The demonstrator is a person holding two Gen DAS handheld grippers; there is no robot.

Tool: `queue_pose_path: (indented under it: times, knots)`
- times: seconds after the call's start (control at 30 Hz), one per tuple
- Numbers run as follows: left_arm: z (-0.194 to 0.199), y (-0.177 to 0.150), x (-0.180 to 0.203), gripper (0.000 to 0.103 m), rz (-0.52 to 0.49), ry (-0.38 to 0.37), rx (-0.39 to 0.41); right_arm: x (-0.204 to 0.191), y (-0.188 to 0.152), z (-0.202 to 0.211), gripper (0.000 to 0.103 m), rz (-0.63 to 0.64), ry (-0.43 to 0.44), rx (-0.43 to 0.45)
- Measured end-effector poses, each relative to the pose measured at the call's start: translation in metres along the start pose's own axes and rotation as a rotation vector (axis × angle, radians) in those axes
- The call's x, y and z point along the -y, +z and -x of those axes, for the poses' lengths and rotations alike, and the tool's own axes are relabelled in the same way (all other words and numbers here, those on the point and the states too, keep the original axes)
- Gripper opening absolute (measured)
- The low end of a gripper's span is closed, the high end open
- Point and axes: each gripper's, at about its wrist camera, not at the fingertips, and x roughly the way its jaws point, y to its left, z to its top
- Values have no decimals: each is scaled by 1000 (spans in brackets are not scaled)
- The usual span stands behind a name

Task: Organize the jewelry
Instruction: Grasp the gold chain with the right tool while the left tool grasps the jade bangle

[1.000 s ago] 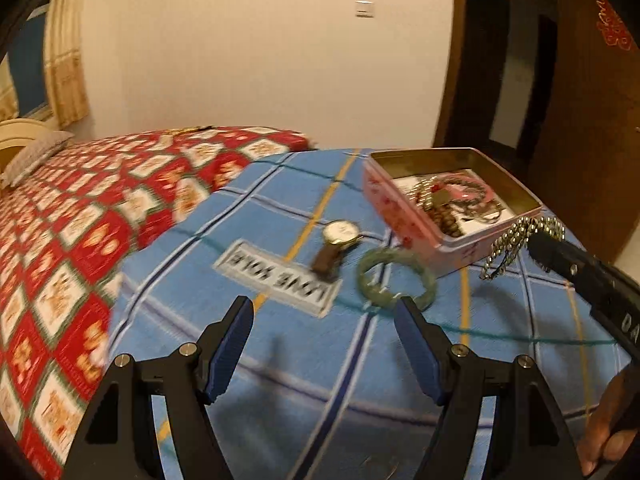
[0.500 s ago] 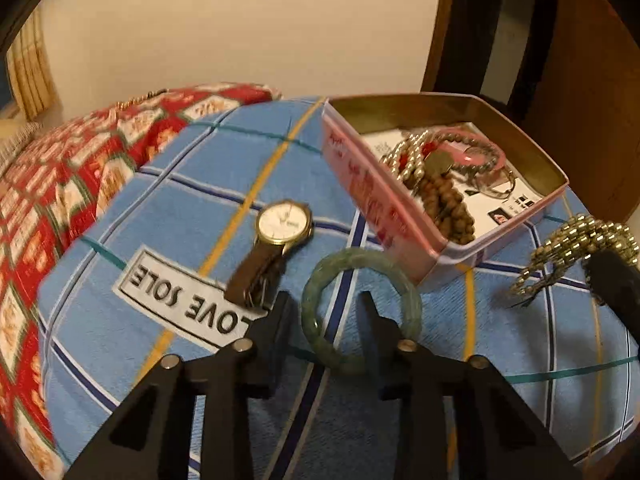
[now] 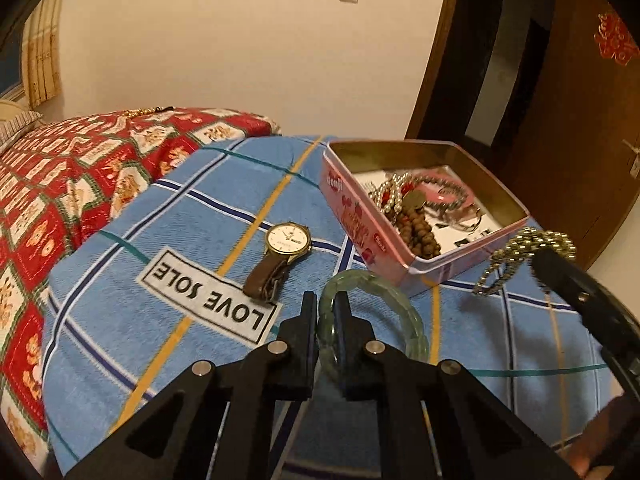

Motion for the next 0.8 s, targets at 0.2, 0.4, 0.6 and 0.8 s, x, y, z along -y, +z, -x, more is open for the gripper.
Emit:
queue_pose_path:
  times: [0.2,0.4,0.6,0.8]
  knots:
    - [21,0,-7,7,29,-4,42,0,0,1,17,1,-1,10]
    - [38,0,-13,7,27,2,74,1,1,4,17,-4,-4,24]
    - [53,2,-13,7,25,-15,109,3,4,9,17,-22,9,36]
    - [71,18,-6,7,26,-55,170,0,14,21,17,-19,34,71]
